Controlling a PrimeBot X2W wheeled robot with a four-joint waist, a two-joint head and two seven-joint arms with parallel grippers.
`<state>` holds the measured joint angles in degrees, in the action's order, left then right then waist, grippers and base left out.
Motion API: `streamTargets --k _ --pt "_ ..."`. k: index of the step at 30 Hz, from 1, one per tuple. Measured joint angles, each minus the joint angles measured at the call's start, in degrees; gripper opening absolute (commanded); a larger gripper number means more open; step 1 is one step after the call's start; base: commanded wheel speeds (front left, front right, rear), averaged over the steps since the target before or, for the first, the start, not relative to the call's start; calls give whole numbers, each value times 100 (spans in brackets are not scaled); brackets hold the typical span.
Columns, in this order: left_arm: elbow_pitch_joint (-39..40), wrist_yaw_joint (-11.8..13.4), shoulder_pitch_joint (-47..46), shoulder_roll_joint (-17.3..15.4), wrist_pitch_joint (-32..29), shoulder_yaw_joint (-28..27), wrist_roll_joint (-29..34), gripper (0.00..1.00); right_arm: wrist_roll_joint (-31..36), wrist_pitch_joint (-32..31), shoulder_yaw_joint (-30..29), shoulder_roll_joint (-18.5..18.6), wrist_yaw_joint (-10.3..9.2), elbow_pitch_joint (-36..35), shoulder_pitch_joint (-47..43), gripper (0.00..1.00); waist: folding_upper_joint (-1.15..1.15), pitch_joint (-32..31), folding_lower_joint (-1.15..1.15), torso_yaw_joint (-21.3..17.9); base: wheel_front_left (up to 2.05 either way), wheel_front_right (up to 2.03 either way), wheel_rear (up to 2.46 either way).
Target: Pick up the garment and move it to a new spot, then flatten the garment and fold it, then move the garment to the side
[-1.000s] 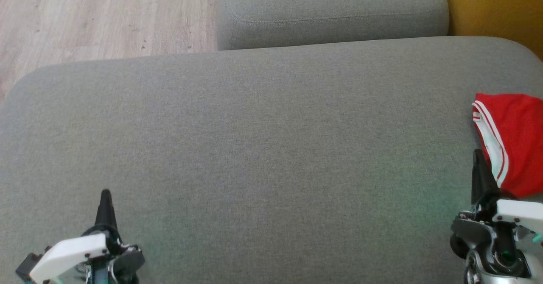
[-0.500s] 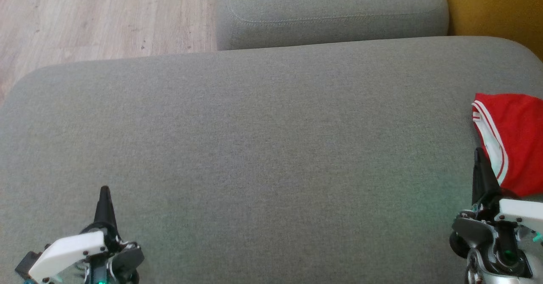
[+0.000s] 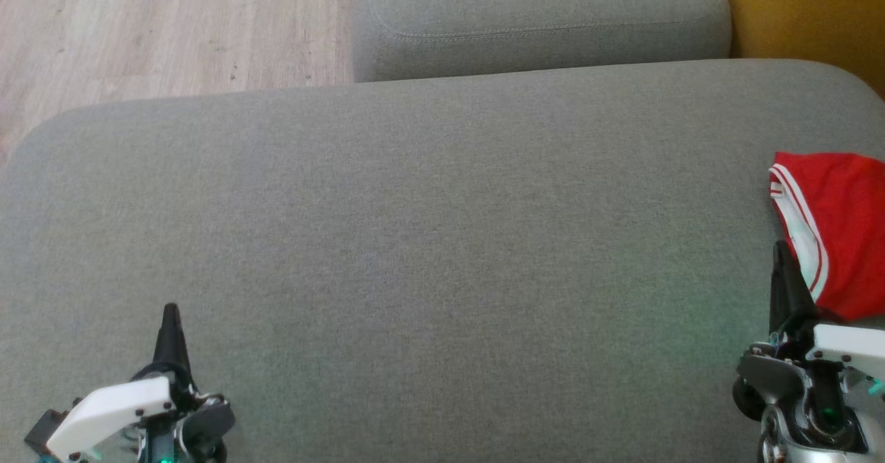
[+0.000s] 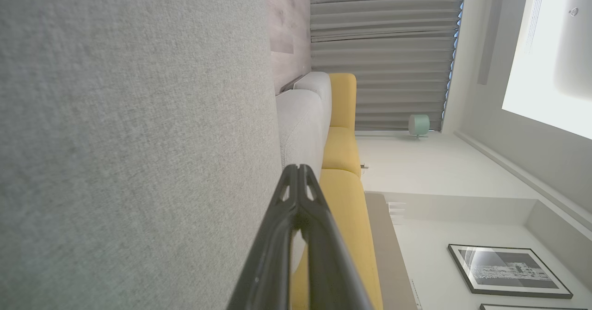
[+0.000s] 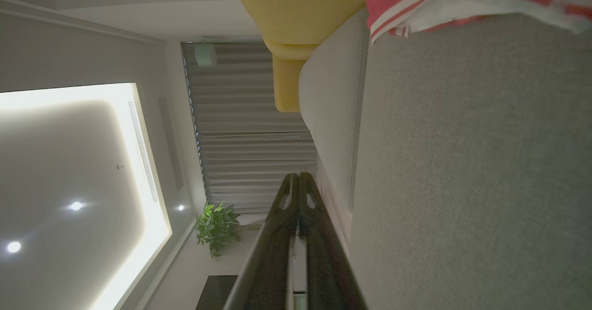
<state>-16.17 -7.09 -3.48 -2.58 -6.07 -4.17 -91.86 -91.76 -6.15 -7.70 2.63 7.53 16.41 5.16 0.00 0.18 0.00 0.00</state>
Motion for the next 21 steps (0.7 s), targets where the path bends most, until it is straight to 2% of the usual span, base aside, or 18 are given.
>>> streamTargets --k 21 --pt "0 0 0 1 0 0 0 0 0 0 0 0 0 0 0 0 0 0 0 0 0 0 0"
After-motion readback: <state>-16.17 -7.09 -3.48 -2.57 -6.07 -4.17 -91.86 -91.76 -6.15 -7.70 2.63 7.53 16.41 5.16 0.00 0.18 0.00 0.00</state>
